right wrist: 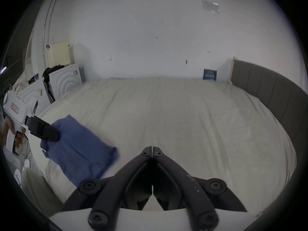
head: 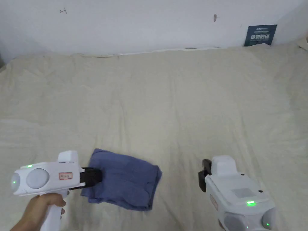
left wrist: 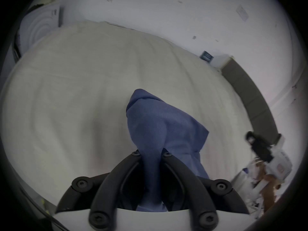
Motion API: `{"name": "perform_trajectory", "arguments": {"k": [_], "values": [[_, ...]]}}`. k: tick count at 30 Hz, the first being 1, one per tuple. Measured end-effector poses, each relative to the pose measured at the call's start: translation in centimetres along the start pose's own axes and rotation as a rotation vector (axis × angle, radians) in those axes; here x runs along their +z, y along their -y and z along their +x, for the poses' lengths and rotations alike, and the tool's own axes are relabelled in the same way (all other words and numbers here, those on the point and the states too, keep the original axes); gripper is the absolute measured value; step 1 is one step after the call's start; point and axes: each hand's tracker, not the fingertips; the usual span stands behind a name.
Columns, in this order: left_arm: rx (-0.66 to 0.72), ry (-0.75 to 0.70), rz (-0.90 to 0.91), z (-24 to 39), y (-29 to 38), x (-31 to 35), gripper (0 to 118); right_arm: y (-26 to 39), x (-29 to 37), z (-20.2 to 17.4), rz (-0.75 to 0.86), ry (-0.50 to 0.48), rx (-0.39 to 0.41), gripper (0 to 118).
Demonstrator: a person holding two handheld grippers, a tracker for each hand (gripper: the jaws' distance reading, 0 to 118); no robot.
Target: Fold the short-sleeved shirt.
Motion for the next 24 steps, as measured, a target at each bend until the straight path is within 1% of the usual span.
{"name": "perform_trajectory", "arguments": {"k": [3,4,7,8,10,13,16,18,19,21,22,23,24], "values": [[0.001,-0.163,0.025,-6.2,-2.0,1.4,15,-1.9,0.1,-0.8,0.033,0.005,0.007,1],[0.032,-0.213,0.033,-8.4,-2.6,2.0,15,-2.4,0.0,-1.2,0.042,0.004,0.006,1],[0.084,-0.326,0.027,-15.2,-4.0,3.7,15,-3.7,-0.5,-2.3,0.065,0.004,0.012,1],[0.075,-0.37,0.019,-17.2,-4.2,4.2,15,-4.1,-0.9,-2.7,0.069,0.002,0.014,1],[0.113,-0.442,0.006,-20.6,-4.4,5.0,15,-4.7,-1.5,-3.6,0.071,-0.001,0.01,1],[0.175,-0.501,0.017,-25.3,-4.0,5.6,16,-5.3,-2.8,-5.0,0.07,-0.009,0.021,1],[0.213,-0.497,0.021,-28.1,-3.7,5.6,16,-5.5,-4.0,-6.2,0.057,-0.019,0.034,1],[0.228,-0.481,0.031,-28.6,-3.2,5.4,20,-5.5,-4.6,-6.9,0.048,-0.024,0.039,1],[0.225,-0.481,0.033,-27.2,-3.0,5.7,29,-5.4,-4.9,-7.2,0.042,-0.025,0.042,1],[0.225,-0.502,0.042,-26.8,-2.8,5.4,85,-5.2,-5.2,-7.4,0.026,-0.031,0.041,1],[0.227,-0.499,0.043,-26.7,-2.7,5.3,111,-5.1,-5.2,-7.5,0.022,-0.031,0.041,1],[0.228,-0.497,0.048,-26.4,-3.0,5.1,118,-5.0,-5.1,-7.5,0.017,-0.032,0.041,1],[0.22,-0.474,0.123,-25.8,-3.0,5.6,115,-5.0,-4.9,-7.4,0.015,-0.031,0.041,1]]}}
